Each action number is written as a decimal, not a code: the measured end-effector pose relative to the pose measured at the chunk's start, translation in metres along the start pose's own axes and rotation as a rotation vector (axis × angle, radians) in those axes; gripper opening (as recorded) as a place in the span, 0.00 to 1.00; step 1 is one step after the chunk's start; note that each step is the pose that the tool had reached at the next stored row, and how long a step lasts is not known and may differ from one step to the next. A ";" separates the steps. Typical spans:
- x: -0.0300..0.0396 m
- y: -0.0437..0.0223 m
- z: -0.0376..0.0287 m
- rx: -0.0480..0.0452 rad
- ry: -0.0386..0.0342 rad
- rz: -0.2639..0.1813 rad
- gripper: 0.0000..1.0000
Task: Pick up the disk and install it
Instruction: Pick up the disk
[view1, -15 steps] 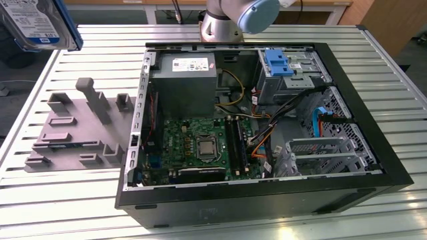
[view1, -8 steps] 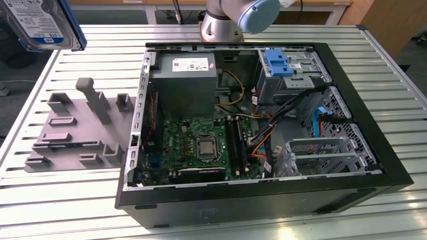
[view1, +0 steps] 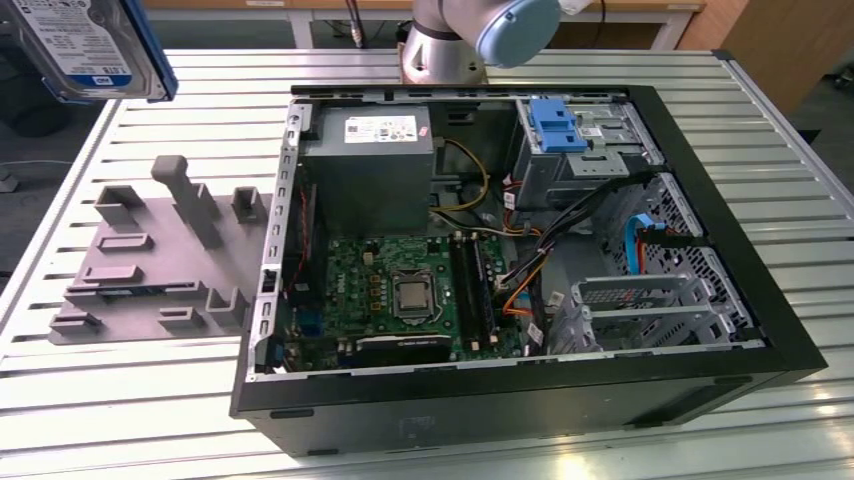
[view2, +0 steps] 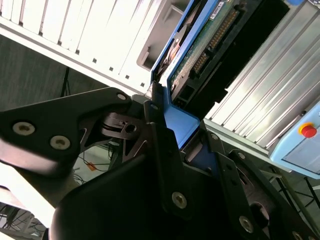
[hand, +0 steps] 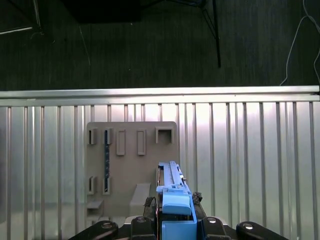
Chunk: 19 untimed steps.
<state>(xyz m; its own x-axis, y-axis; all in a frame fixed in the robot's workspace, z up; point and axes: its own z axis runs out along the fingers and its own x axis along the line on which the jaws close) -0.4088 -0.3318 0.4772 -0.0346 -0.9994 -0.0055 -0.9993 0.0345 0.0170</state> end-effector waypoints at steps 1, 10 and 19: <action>0.0000 -0.0007 0.0000 0.0001 0.0000 0.000 0.36; -0.0003 -0.0067 -0.0001 0.0000 0.0000 0.000 0.36; -0.0003 -0.0068 -0.0068 0.0000 0.0000 0.000 0.36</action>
<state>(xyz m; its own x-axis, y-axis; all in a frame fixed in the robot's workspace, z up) -0.4018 -0.3318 0.4839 -0.0347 -0.9994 -0.0055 -0.9993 0.0346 0.0170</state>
